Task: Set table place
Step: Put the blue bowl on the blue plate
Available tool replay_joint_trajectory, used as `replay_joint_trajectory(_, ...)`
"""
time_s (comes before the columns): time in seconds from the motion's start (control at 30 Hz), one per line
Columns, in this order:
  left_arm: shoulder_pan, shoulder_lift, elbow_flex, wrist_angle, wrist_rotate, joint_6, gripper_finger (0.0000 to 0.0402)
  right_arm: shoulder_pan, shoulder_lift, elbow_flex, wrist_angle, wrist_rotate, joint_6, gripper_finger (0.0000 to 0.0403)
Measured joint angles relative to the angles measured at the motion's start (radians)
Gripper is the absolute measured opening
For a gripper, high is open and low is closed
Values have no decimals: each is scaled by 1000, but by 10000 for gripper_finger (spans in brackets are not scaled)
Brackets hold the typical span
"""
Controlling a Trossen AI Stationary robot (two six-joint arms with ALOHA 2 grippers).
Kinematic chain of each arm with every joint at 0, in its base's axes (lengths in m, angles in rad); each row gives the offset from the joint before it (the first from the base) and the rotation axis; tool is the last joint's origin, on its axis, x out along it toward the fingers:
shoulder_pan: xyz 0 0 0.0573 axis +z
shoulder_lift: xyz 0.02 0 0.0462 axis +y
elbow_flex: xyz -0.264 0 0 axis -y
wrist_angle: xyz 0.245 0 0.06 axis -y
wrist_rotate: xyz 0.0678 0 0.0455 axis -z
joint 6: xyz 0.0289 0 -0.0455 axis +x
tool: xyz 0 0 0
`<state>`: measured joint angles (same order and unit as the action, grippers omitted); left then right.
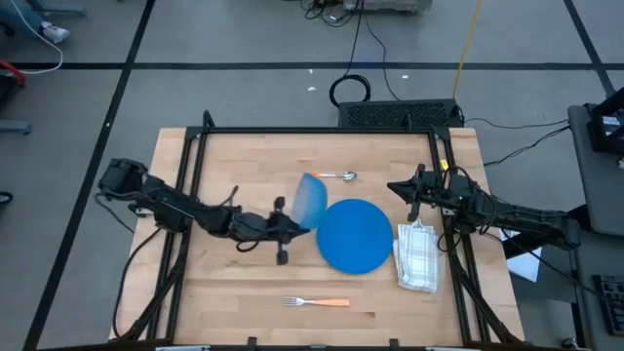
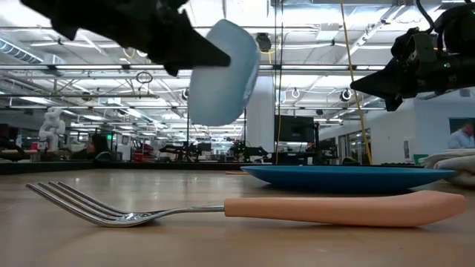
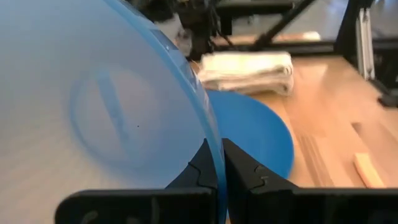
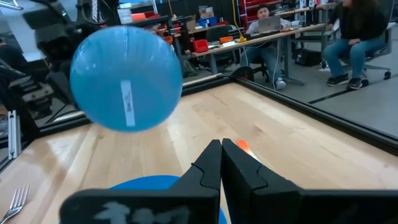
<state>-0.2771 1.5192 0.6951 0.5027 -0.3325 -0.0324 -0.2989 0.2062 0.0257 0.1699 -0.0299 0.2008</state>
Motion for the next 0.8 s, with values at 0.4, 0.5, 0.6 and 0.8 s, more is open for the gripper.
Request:
replay_joint_trajectory(0.4, 16, 202, 333, -320, 206, -22, 4, 0, 0, 0, 1, 0, -4, 0)
replay_joint_trajectory(0.5, 22, 238, 437, -442, 217, -5, 4, 0, 0, 0, 0, 0, -4, 0)
replay_joint_trajectory(0.6, 36, 285, 564, -581, 249, 19, 4, 0, 0, 0, 0, 0, -4, 0)
replay_joint_trajectory(0.8, 51, 411, 821, -839, 250, 94, 4, 0, 0, 0, -2, 0, -4, 0)
